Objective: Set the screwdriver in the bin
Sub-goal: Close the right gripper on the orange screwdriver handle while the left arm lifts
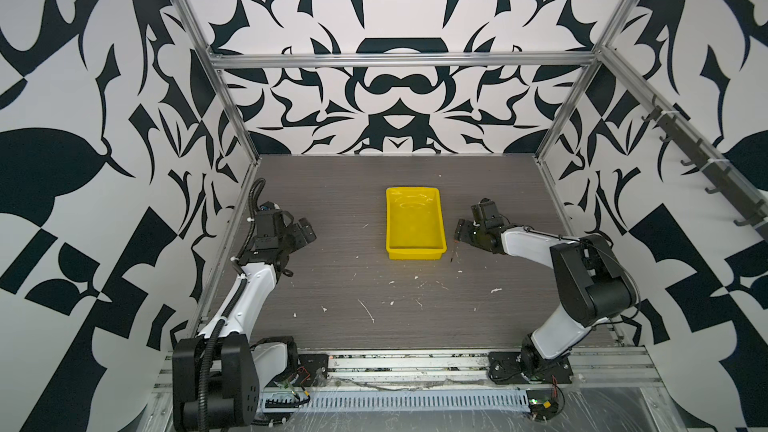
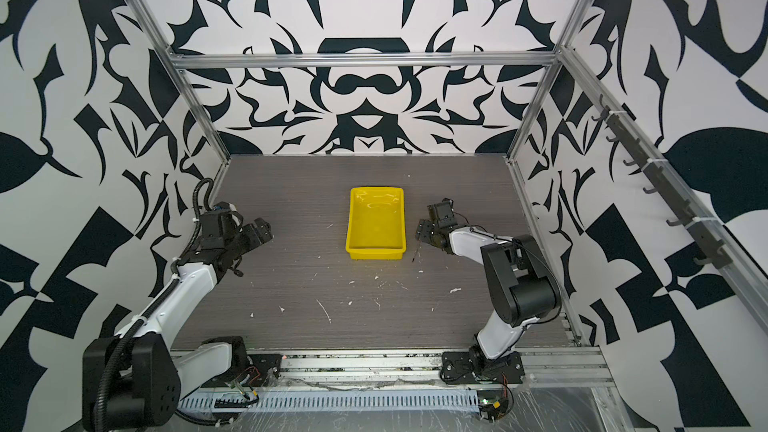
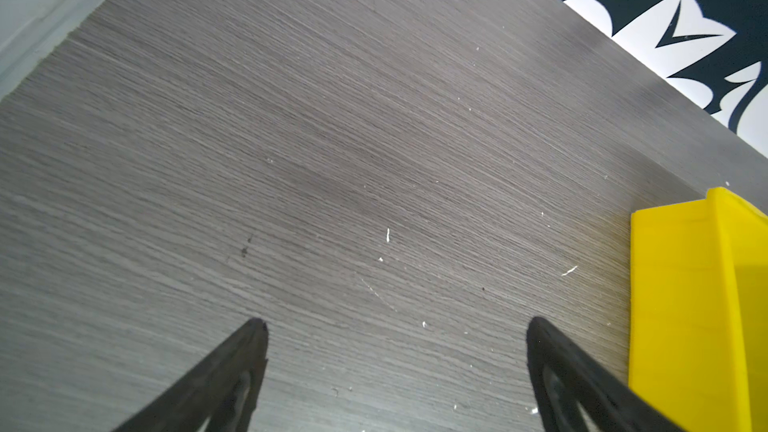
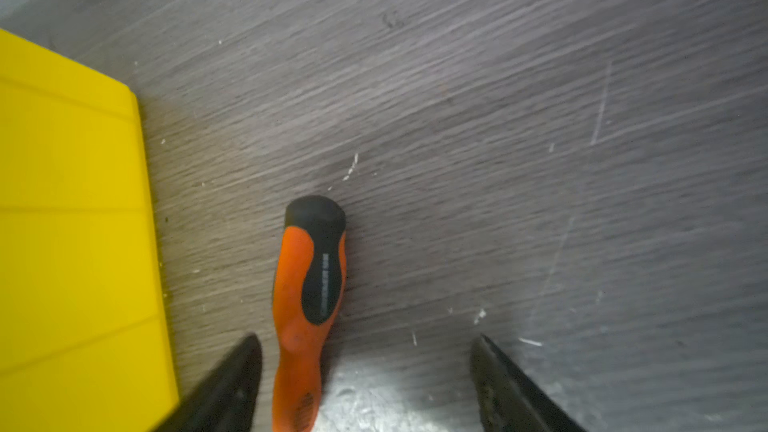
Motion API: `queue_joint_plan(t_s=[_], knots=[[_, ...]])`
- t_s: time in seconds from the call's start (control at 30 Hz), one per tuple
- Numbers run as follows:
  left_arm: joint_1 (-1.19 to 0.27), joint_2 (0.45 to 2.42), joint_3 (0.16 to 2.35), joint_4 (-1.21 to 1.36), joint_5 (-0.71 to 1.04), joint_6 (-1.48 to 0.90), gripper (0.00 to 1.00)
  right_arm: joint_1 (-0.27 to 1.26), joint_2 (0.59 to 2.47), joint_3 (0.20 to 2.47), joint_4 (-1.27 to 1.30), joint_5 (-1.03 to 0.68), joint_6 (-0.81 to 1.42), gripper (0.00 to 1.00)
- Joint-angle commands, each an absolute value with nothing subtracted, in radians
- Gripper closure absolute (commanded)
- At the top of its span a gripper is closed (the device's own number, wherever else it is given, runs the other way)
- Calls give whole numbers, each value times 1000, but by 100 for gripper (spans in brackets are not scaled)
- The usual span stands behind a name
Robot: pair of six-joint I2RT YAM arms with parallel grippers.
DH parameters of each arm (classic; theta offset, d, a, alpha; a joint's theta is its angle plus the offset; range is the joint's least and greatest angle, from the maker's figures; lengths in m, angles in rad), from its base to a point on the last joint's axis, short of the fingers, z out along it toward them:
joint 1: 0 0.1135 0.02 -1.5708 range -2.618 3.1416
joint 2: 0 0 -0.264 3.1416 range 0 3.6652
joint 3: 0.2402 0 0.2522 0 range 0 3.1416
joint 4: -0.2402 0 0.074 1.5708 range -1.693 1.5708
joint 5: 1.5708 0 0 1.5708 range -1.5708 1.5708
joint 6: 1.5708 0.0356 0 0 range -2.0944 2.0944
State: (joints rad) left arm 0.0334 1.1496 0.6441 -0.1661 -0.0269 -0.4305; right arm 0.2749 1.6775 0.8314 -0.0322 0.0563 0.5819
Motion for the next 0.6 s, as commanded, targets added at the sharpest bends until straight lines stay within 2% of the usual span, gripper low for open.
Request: queue_joint_plan(t_s=[0.0, 0.1, 0.23, 0.33, 0.53, 0.57], knots=[[40, 1168, 680, -196, -5, -446, 0, 284, 1694, 880, -101, 49, 581, 26], [39, 1164, 677, -194, -3, -450, 0, 290, 1709, 892, -111, 53, 583, 32], [40, 1160, 676, -193, 5, -449, 0, 292, 1714, 897, -128, 58, 583, 50], [40, 1158, 673, -186, 16, -449, 0, 294, 1712, 899, -130, 64, 585, 53], [40, 1164, 688, -171, 35, -469, 0, 295, 1691, 889, -145, 111, 568, 76], [38, 1170, 688, -141, 43, -497, 0, 295, 1680, 881, -148, 124, 564, 76]])
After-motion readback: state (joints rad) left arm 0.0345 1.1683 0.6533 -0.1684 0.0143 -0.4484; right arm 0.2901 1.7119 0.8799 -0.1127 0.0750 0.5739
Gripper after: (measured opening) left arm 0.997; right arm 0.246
